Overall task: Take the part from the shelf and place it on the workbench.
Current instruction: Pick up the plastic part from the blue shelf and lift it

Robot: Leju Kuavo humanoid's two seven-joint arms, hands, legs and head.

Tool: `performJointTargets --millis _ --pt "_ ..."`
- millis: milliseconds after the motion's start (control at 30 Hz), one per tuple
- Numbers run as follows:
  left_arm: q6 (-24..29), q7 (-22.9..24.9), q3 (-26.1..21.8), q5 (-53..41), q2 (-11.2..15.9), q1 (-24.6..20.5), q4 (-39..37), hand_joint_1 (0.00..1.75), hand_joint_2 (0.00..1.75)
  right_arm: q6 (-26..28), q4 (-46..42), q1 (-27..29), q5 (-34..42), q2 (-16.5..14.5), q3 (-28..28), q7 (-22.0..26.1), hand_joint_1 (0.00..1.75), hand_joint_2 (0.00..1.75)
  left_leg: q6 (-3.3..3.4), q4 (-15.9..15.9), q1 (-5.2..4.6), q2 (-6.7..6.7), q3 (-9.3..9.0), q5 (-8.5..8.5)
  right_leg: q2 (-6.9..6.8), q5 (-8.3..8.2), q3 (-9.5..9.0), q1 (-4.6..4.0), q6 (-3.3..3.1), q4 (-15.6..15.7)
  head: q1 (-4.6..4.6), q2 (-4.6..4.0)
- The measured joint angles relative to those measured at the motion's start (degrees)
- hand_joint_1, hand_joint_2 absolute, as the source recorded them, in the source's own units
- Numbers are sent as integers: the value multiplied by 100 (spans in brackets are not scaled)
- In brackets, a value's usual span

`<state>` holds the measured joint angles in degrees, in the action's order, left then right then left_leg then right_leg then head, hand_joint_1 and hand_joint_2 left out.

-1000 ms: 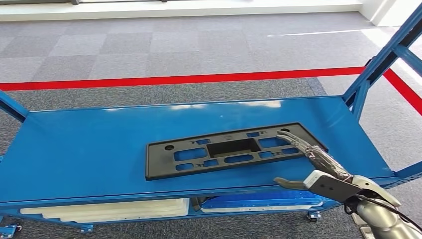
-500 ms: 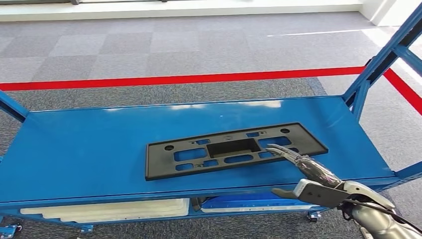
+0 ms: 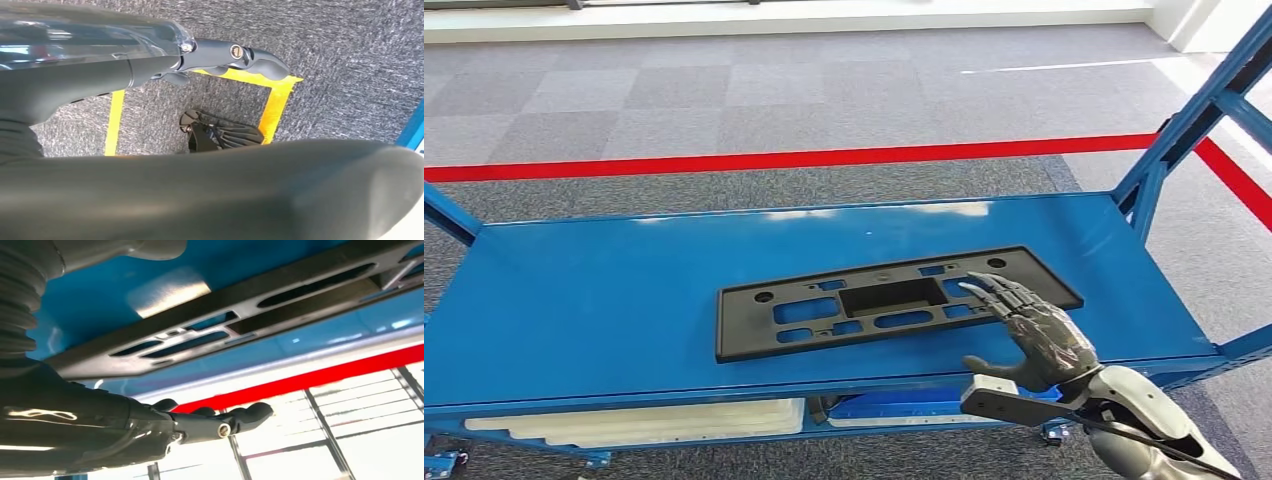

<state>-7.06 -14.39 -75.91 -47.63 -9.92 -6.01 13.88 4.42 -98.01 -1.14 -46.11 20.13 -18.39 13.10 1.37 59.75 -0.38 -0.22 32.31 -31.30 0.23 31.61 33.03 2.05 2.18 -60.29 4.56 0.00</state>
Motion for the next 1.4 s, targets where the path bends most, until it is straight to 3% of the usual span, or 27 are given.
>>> performJointTargets --millis 200,467,833,1400 --pt "-13 -20 9 -56 -9 2 0 0 0 220 26 19 -572 -259 64 -187 0 175 0 0 0 0 -1 0 0 0 -2 0 0 0 0 0" --pt "-60 -50 39 -120 -9 3 0 0 0 39 371 -9 -246 -368 588 -28 0 175 0 0 -5 0 -1 0 -1 -1 -5 5 1 0 1 0" --pt "-125 -62 178 -272 -8 2 0 0 0 -103 1522 -362 -171 -423 1165 217 0 175 0 0 -5 0 -4 0 0 -1 -7 4 1 0 -1 0" --pt "-122 -62 278 -343 -9 -11 0 0 0 344 2059 -977 -1234 -623 866 165 0 175 0 0 -5 0 -13 0 1 -1 -19 4 1 0 -1 0"
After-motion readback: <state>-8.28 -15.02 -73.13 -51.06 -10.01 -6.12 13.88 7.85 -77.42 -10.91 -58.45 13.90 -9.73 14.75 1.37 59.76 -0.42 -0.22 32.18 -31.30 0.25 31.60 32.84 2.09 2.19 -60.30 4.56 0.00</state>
